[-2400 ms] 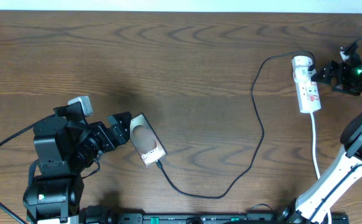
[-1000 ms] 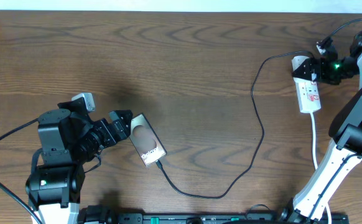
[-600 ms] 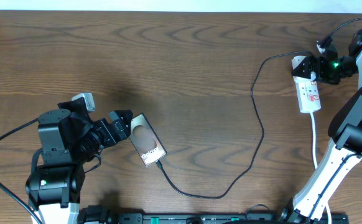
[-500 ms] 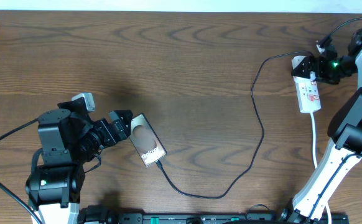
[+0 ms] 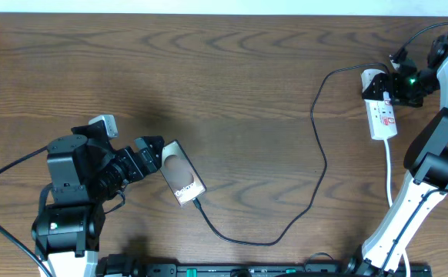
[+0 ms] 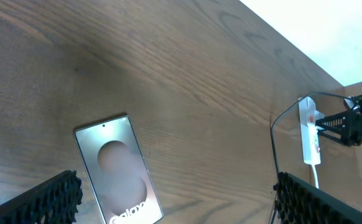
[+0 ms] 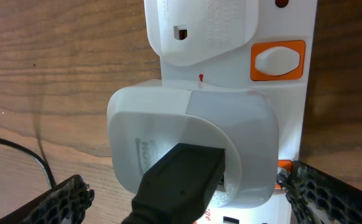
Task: Plug charger to phone and switch on socket
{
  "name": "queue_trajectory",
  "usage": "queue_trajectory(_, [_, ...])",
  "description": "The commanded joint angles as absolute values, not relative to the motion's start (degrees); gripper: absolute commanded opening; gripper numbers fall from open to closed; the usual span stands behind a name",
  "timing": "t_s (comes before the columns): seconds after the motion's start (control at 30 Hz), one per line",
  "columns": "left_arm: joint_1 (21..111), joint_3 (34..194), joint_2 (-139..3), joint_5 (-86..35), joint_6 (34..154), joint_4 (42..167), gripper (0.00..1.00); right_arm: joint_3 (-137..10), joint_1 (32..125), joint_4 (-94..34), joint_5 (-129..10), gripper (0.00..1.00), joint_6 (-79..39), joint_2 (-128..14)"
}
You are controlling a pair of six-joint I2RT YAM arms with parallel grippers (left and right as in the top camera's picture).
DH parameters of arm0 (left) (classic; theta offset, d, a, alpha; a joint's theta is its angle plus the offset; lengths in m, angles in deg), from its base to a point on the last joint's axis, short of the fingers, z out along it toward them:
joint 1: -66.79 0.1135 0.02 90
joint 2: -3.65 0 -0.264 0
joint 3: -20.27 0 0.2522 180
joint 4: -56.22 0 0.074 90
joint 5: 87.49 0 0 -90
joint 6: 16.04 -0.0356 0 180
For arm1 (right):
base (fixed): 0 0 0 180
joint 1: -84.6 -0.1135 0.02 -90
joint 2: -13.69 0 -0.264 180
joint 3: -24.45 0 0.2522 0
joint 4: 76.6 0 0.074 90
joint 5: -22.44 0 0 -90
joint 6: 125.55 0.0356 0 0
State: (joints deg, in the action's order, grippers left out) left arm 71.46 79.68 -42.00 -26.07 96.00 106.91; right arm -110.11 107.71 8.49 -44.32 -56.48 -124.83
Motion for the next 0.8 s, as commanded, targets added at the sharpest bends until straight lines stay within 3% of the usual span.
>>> queue_trajectory(0.0, [71.48,79.9,-41.96,-26.4,94.99,107.17,0.98,-109.98,107.15,8.89,-40.52,0.99,-55.89,-125.2])
queue_trajectory(0.77, [71.48,79.9,-41.96,-26.4,94.73,107.26,0.98,-109.95,106.99,10.02,-33.68,0.99,-55.74,-125.2])
